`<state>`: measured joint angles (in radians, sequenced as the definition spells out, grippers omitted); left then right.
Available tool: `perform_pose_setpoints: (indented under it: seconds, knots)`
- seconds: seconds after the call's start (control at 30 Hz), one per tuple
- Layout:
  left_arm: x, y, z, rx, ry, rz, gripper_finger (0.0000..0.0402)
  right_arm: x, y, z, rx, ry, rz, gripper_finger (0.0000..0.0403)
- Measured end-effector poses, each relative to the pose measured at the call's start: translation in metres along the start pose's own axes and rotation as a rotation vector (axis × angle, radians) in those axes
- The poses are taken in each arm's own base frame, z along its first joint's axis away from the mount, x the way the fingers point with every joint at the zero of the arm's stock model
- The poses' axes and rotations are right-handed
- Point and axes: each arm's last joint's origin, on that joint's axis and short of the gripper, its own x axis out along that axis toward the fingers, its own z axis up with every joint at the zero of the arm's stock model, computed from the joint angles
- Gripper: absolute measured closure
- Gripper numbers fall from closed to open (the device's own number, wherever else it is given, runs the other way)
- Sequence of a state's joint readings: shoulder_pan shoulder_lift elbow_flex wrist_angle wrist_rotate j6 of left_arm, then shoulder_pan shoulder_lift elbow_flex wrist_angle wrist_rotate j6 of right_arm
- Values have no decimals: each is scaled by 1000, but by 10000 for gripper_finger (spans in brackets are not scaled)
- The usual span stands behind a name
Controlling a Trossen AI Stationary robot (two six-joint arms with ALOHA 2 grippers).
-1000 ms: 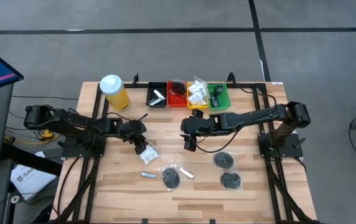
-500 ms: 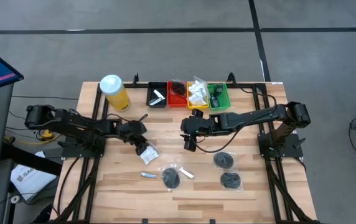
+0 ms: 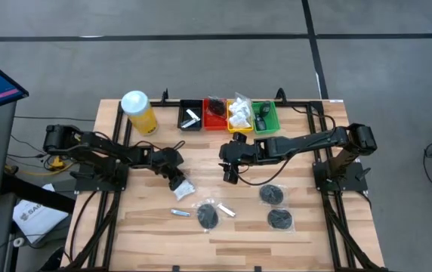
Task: Pick & Place Travel size toiletries
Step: Put the cotton pack into the yellow bin
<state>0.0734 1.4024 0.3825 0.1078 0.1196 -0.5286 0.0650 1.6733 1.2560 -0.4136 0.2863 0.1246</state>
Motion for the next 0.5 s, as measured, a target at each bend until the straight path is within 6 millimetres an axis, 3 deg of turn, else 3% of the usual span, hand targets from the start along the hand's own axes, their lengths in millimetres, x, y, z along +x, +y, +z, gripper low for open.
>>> perform_pose_setpoints:
  seconds: [0.17,0.5]
  knots:
    - [-8,-3,1,43,-11,-41,390,0,0,0,0,0,0,182]
    - [-27,-13,10,85,-147,-66,401,0,0,0,0,-1,0,182]
